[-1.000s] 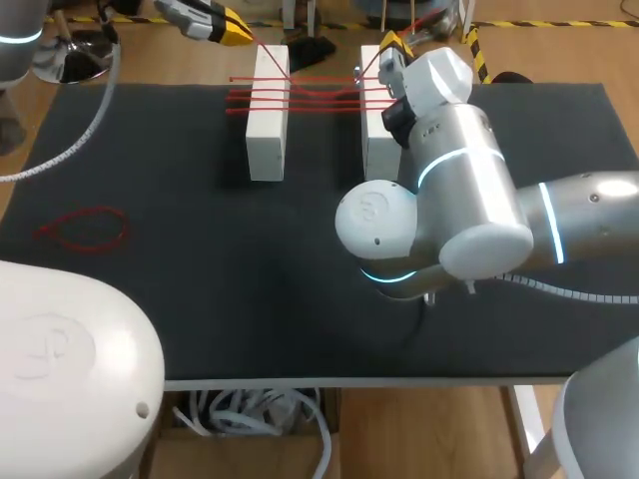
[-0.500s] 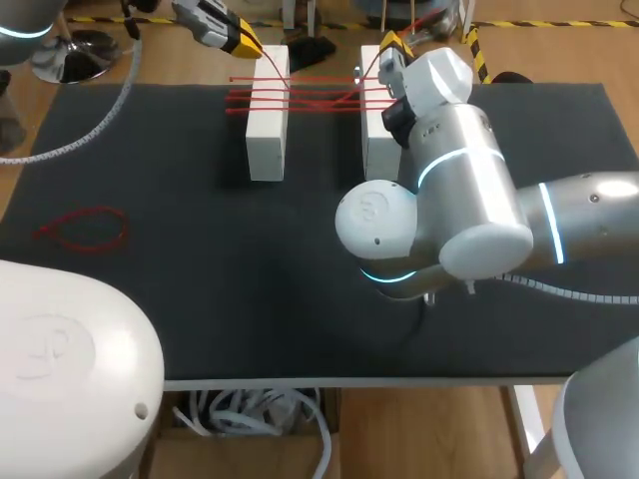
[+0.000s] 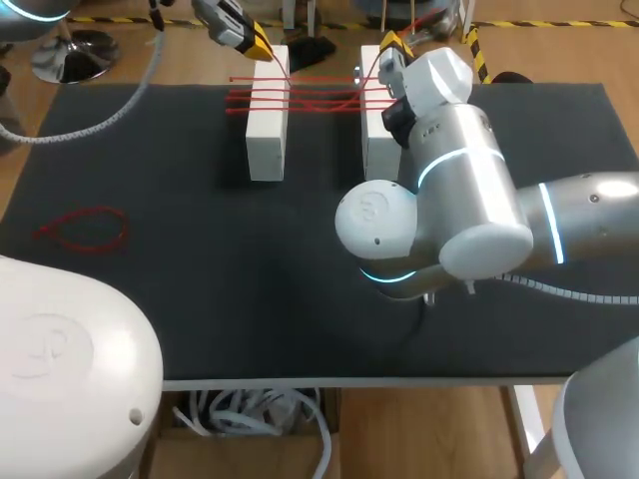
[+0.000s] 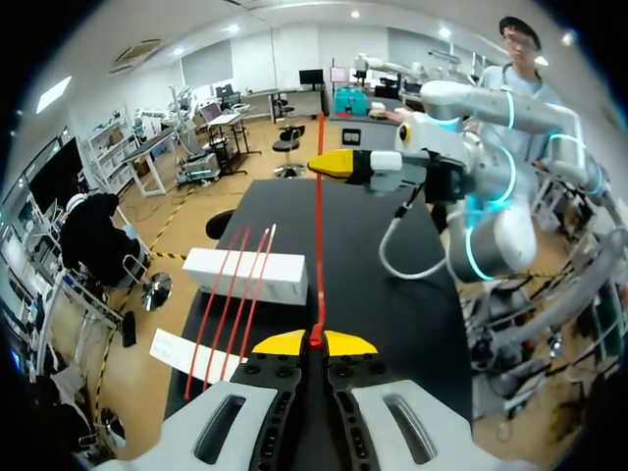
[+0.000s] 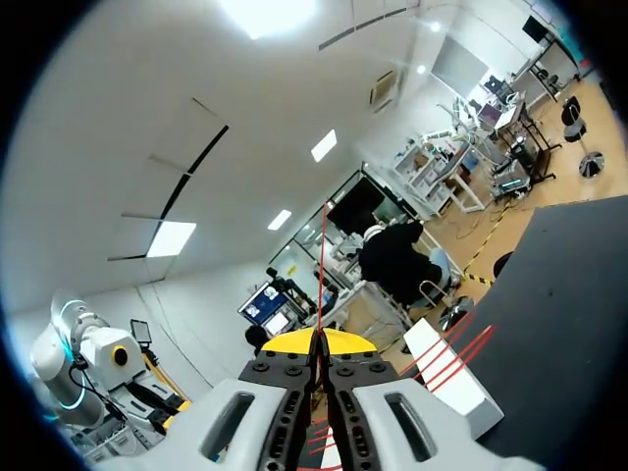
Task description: Grab the tape and strap the tape.
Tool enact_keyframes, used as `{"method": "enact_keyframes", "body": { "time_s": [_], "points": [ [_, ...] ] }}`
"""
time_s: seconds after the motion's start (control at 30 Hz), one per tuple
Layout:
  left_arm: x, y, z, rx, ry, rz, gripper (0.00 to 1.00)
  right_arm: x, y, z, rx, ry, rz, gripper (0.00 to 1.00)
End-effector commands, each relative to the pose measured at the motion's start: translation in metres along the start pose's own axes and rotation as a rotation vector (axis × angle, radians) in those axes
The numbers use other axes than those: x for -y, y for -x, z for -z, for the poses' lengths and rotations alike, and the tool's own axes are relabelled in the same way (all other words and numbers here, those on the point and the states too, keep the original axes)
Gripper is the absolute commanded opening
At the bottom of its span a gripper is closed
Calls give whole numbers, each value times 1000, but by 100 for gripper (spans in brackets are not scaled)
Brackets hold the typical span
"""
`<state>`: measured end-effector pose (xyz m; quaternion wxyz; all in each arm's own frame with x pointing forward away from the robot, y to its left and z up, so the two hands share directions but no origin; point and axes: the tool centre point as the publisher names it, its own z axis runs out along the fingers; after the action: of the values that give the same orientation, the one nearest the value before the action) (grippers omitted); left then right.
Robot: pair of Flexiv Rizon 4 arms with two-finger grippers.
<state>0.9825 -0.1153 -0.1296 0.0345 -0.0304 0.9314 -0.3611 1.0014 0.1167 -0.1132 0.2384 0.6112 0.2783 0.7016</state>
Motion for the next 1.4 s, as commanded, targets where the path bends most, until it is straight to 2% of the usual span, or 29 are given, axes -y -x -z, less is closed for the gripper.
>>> {"method": "enact_keyframes", "body": {
  "time_s": [0.03,0.23,0.4,1.4],
  "points": [
    [6,-2,-6,-1,43,-10,0,-3,0,0,1,-7,0,0],
    [7,-2,-8,-17,73,-27,0,-3,0,0,1,-7,0,0],
    [6,-2,-8,-21,52,-11,0,-3,0,0,1,-7,0,0],
    [6,-2,-8,-21,53,-9,0,-3,0,0,1,-7,0,0]
  ]
}}
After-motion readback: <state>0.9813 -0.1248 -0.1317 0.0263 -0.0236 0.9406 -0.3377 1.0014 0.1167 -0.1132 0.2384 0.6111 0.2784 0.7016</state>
